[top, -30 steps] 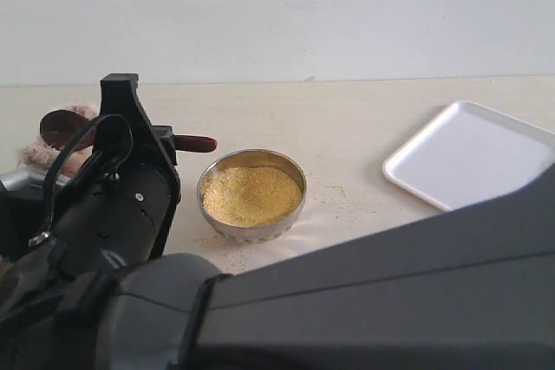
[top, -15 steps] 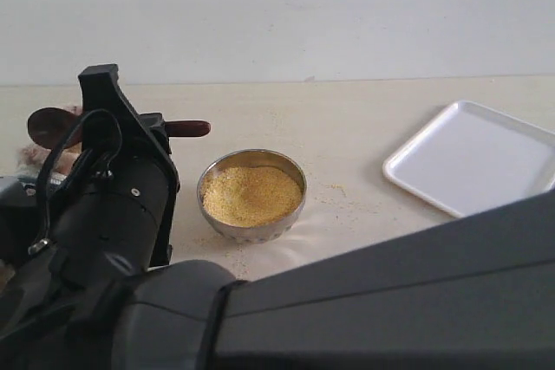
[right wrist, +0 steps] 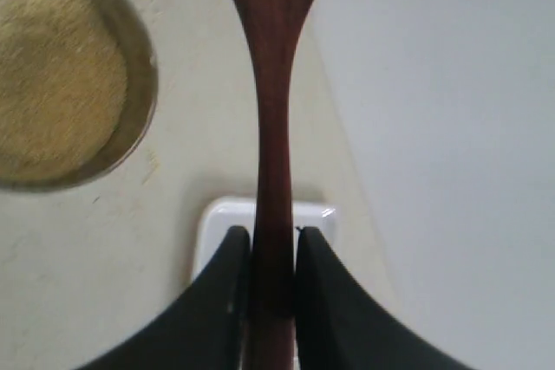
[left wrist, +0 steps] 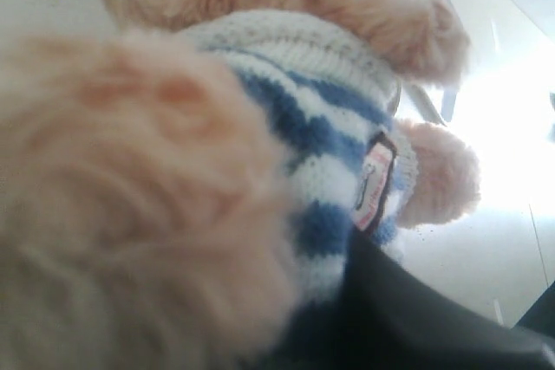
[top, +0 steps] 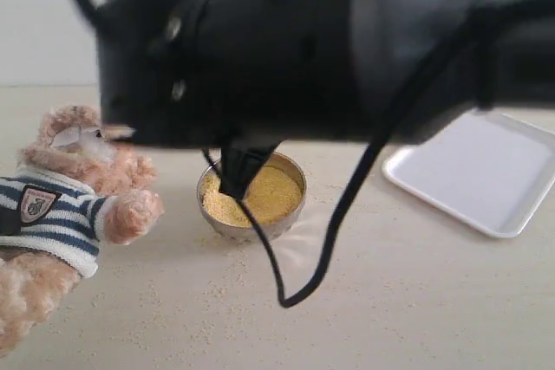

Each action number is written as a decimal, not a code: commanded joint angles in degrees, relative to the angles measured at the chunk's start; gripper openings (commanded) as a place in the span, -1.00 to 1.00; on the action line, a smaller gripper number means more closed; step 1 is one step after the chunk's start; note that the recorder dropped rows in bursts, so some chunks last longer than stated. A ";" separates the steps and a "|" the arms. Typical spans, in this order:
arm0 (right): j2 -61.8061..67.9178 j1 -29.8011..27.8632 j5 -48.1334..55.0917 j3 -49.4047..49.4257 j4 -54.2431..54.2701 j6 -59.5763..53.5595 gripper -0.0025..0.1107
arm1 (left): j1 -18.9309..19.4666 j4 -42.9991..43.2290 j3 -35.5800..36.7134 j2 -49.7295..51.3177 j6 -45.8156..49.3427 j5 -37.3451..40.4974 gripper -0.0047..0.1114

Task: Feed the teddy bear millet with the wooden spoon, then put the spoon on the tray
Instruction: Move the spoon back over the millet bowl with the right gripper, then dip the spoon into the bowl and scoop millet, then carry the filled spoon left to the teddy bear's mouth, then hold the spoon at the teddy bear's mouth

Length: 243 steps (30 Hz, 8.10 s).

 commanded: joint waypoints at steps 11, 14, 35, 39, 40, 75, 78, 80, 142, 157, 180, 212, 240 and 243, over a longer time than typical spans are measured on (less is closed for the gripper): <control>-1.51 -7.37 0.56 -0.90 14.91 -19.93 -0.96 | 0.17 -1.37 -0.35 -0.05 -0.03 0.93 -0.83; 0.71 -7.37 0.56 -0.90 12.33 -20.80 -0.96 | 0.17 -1.37 -0.35 -0.05 -0.03 0.93 -0.83; 8.48 -7.51 0.56 5.12 -1.64 -22.24 -0.96 | 0.17 -1.37 -0.35 -0.05 -0.03 0.93 -0.83; 8.60 -7.51 0.56 5.12 -3.46 -22.14 -0.96 | 0.17 -1.37 -0.35 -0.05 -0.03 0.93 -0.83; 9.13 -7.51 0.56 5.12 -3.53 -22.24 -0.96 | 0.17 -1.37 -0.35 -0.05 -0.03 0.93 -0.83; 13.65 -4.66 0.56 4.99 0.82 -19.71 -0.96 | 0.17 -1.37 -0.35 -0.05 -0.03 0.93 -0.83; 13.12 -5.19 0.23 4.30 4.76 -19.71 -0.96 | 0.17 -1.37 -0.35 -0.05 -0.03 0.93 -0.83; 13.12 -5.76 -0.19 3.11 7.80 -19.71 -0.96 | 0.17 -1.37 -0.35 -0.05 -0.03 0.93 -0.83; 4.55 -3.58 0.56 -17.89 30.38 -26.80 -0.96 | 0.17 -1.37 -0.35 -0.05 -0.03 0.93 -0.83; 9.34 -0.08 0.56 -17.98 24.74 -27.60 -0.96 | 0.17 -1.37 -0.35 -0.05 -0.03 0.93 -0.83; 14.88 2.25 -1.10 -24.79 12.71 -25.08 -0.96 | 0.17 -1.37 -0.35 -0.05 -0.03 0.93 -0.83; 20.53 10.20 0.56 -13.61 -18.21 -0.54 -0.96 | 0.17 -1.37 -0.35 -0.05 -0.03 0.93 -0.83; 15.85 11.35 0.56 -2.76 -32.22 -0.42 -0.96 | 0.17 -1.37 -0.35 -0.05 -0.03 0.93 -0.83; 15.85 11.35 0.56 -2.76 -31.68 -0.70 -0.96 | 0.17 -1.37 -0.35 -0.05 -0.03 0.93 -0.83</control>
